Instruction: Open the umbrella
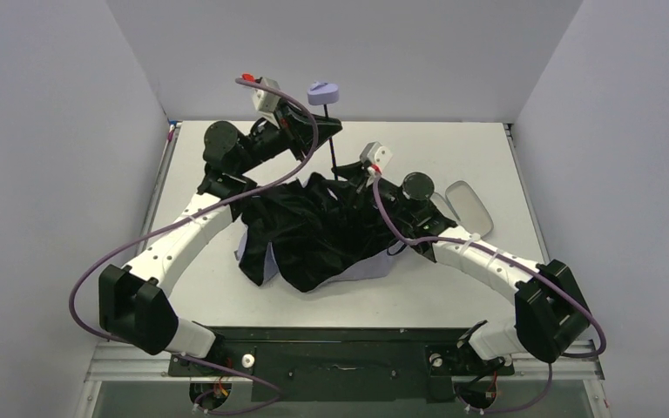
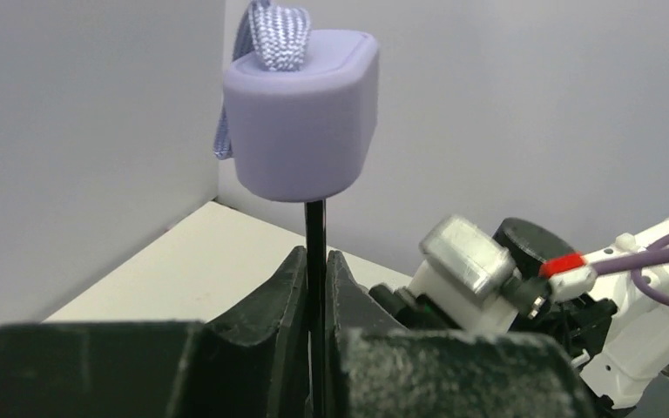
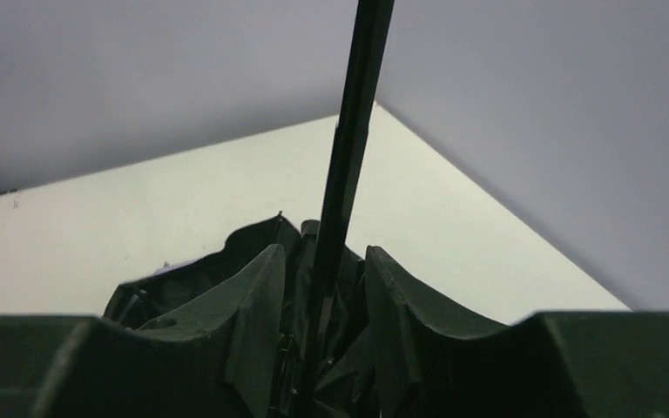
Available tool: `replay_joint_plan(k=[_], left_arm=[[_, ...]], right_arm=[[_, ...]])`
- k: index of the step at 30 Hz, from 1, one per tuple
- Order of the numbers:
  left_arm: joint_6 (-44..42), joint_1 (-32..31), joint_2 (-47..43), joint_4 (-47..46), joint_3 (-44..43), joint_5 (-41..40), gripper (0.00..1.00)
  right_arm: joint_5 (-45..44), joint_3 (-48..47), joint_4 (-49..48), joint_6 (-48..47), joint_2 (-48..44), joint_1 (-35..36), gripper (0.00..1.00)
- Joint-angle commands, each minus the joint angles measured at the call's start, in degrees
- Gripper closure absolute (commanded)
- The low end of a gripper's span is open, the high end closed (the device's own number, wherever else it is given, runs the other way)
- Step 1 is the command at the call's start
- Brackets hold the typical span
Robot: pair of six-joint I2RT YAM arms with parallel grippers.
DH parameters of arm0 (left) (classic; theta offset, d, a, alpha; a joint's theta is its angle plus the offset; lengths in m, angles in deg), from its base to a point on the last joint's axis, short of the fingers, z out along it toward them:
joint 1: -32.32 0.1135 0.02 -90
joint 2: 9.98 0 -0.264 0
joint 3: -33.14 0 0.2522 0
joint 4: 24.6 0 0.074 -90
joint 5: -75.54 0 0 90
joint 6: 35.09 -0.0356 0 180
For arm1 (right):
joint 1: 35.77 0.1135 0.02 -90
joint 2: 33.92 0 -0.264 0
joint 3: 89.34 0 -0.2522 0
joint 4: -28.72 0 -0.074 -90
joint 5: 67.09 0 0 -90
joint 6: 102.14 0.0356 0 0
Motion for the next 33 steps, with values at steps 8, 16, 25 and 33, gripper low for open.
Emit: replay_joint_plan(k=[8, 16, 25, 33], left_arm=[[-1.7, 1.6, -1.8, -0.2, -6.6, -2.2, 1.0], [-0.4, 5.4, -1.6, -0.8, -12.2, -2.4, 1.0], [-2.6, 6.2, -2.3, -0.2, -12.9, 1.7, 1.0], [-4.7, 4.9, -3.7, 0.1, -9.2, 2.7, 1.0]], right_arm=[[5.4, 3.6, 23.1, -15.6, 3.2, -1.7, 0.57], [2.4, 2.7, 35.0, -26.9, 6.5, -2.3, 0.56], [6.3, -0.4, 34.2, -20.1, 4.4, -6.8, 0.21], [8.5, -6.1, 23.1, 9.9, -3.7, -9.4, 0.17]])
